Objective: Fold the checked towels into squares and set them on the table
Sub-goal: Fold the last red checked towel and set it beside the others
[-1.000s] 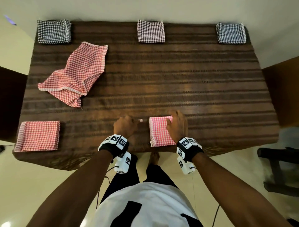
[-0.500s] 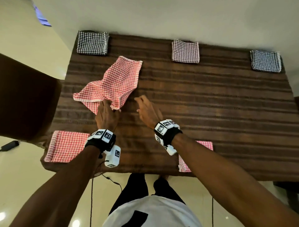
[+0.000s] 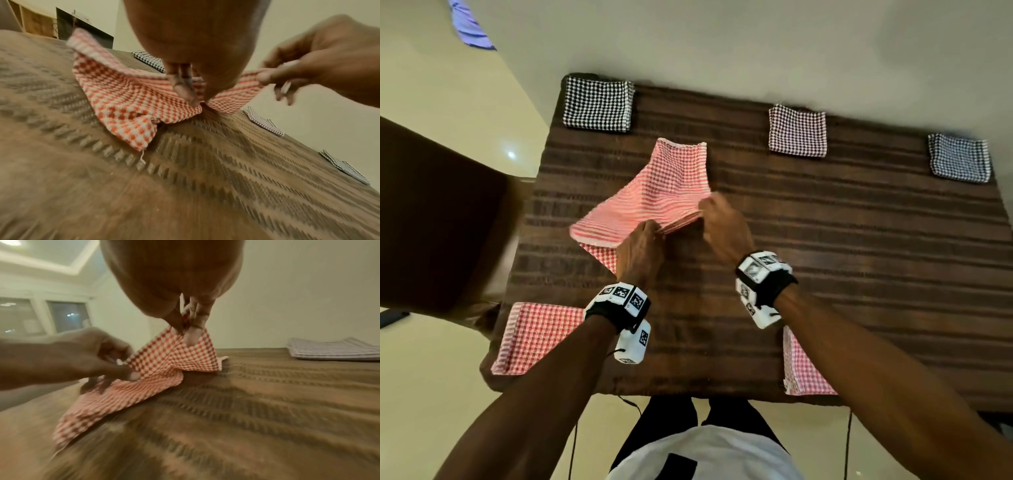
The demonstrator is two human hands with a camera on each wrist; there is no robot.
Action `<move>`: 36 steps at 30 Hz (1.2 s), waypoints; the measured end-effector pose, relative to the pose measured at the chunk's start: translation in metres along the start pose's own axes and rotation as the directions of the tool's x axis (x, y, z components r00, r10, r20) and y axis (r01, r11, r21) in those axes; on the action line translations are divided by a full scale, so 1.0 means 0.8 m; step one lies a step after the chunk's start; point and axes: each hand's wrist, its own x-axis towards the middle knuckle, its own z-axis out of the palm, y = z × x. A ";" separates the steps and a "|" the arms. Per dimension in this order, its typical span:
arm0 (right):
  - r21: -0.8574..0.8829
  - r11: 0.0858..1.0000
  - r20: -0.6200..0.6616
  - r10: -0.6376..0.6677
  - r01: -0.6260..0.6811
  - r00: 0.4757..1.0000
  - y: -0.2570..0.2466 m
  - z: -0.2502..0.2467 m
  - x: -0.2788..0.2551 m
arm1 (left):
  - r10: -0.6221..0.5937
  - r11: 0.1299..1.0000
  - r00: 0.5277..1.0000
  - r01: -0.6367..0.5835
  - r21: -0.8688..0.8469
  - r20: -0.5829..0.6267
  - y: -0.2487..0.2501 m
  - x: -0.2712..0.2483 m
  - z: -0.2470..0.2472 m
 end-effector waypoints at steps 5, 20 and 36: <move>-0.078 0.905 -0.246 0.390 -0.419 0.887 0.084 -0.059 -0.027 | -0.061 0.998 0.993 0.061 0.005 -0.101 0.006 0.018 -0.012; -0.163 0.971 -0.139 0.151 -0.173 0.979 0.216 -0.158 -0.119 | 0.309 0.940 0.945 -0.320 0.117 0.107 0.069 0.045 -0.018; 0.234 0.941 -0.847 0.320 -0.243 0.424 0.331 -0.351 -0.097 | 0.147 0.971 0.753 -0.232 -0.051 -0.641 0.252 0.080 -0.082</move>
